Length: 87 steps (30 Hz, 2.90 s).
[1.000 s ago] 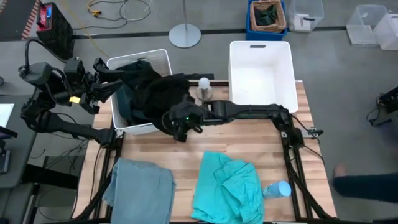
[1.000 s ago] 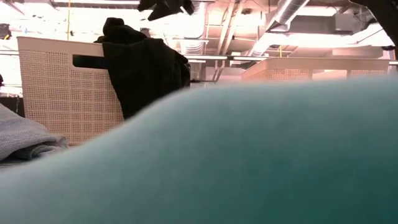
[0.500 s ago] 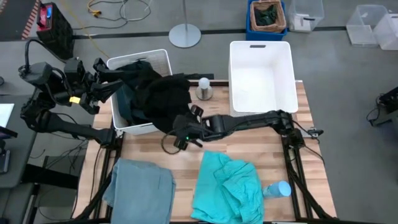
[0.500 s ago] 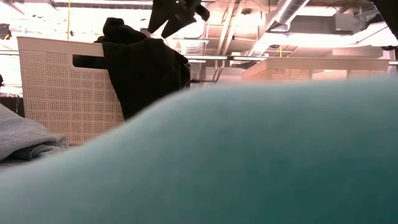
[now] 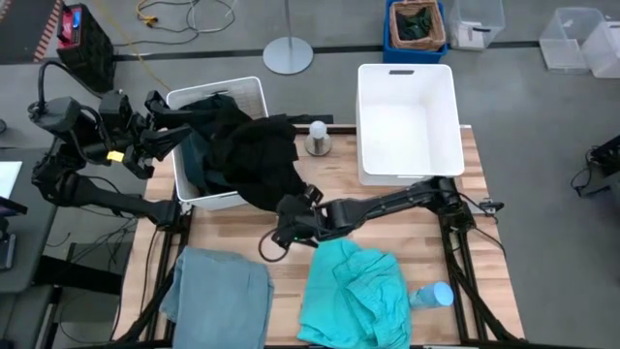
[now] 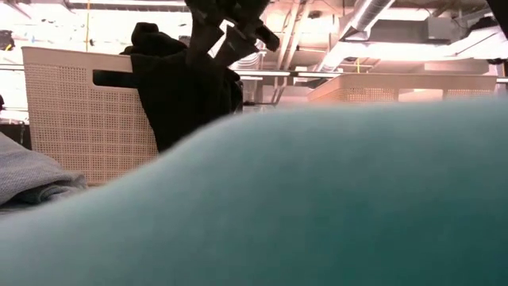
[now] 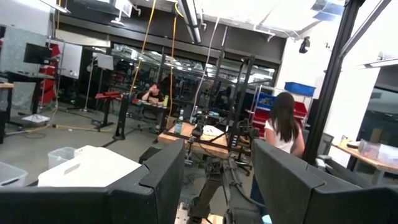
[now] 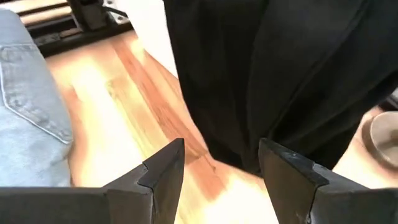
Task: Sort clothes
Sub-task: Put the black shirt into the left white laundry bin
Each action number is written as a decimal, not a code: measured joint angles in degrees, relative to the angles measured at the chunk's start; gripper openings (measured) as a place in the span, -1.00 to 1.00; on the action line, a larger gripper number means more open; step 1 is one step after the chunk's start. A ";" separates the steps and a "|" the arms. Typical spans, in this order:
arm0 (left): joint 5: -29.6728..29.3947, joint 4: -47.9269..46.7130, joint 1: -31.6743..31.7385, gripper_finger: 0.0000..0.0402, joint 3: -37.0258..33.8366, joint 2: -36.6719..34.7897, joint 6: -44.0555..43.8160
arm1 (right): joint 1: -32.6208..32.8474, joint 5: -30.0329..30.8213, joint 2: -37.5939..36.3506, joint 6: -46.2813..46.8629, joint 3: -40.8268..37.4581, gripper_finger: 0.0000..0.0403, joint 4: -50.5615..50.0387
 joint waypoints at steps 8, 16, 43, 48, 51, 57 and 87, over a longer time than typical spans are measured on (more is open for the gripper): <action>-0.02 0.02 -0.01 -0.10 0.00 0.00 0.02 | -1.39 1.28 0.25 7.40 -7.77 0.10 6.05; -0.04 0.02 -0.01 -0.10 0.00 0.00 -0.57 | -5.84 -1.28 0.25 11.97 -13.98 0.10 18.32; -0.09 0.02 0.00 -0.10 0.00 0.02 -1.01 | -10.79 -7.44 1.21 7.78 -13.47 -0.89 27.39; -0.11 0.02 0.00 -0.10 0.00 0.02 -1.01 | -8.98 -8.45 1.21 4.79 -11.25 -0.93 27.58; -0.11 0.02 0.01 -0.10 0.00 0.02 -1.01 | -7.64 -8.44 1.21 2.55 -9.45 -0.96 27.34; -0.11 0.00 0.01 -0.10 0.00 0.02 -1.01 | -4.43 -8.64 1.21 -4.97 -1.92 -0.98 27.26; -0.15 0.00 0.01 -0.10 0.00 0.57 -1.47 | -18.86 -37.52 1.19 -15.19 15.37 -0.97 49.26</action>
